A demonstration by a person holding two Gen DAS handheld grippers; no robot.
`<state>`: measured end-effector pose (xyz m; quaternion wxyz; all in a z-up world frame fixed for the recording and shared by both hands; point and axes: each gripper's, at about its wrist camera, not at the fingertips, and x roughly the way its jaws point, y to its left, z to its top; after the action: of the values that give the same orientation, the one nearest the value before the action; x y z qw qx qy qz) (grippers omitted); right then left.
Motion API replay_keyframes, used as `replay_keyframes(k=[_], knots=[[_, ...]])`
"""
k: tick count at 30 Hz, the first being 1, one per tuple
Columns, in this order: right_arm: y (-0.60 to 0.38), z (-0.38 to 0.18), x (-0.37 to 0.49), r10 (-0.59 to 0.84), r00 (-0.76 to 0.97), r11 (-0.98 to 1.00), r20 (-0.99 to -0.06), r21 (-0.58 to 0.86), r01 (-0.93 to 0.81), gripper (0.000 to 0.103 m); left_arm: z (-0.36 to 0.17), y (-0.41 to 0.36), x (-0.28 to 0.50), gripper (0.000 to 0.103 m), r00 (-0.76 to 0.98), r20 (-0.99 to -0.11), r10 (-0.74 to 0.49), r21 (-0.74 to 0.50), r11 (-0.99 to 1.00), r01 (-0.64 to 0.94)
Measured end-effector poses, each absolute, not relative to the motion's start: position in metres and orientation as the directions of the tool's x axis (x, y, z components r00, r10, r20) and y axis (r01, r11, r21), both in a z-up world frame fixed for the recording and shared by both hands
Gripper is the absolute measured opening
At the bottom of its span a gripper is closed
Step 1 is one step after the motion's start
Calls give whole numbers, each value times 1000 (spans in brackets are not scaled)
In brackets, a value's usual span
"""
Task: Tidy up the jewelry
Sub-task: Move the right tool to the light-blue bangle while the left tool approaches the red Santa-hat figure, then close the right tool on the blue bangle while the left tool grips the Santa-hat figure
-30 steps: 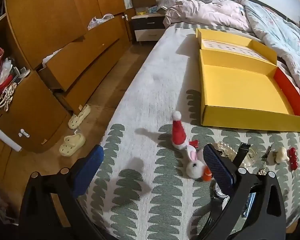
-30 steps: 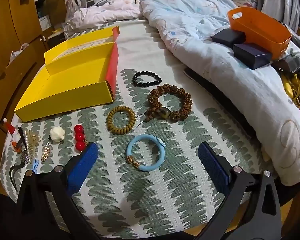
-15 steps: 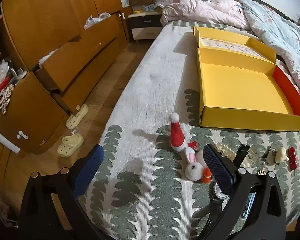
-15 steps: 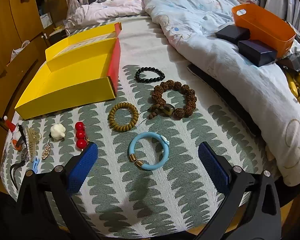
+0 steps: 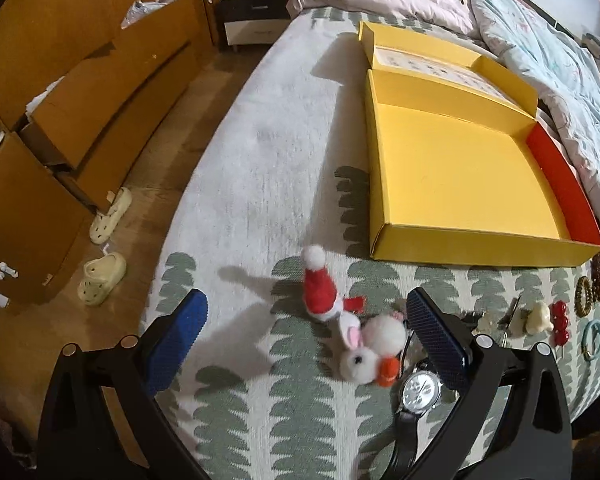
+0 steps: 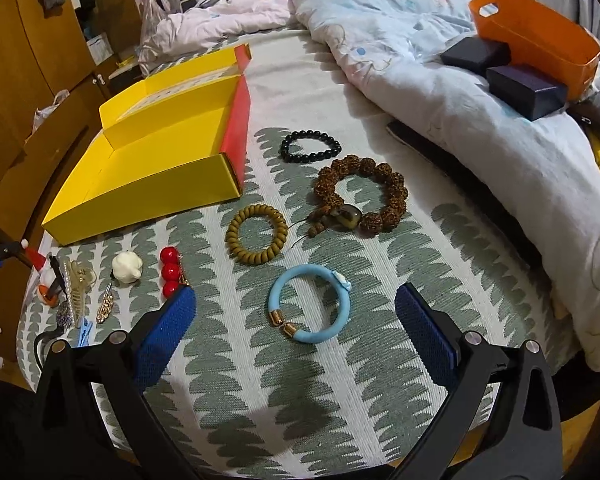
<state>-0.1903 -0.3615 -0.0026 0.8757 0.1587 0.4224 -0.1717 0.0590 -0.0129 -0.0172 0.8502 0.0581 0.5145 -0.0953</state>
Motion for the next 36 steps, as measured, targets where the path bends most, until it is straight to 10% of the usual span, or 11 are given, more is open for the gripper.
replay_keyframes(k=[36], knots=[[-399, -59, -149, -129, 410, 840, -903, 121, 529, 42, -30, -1, 91, 99, 348, -919, -183, -146, 981, 131]])
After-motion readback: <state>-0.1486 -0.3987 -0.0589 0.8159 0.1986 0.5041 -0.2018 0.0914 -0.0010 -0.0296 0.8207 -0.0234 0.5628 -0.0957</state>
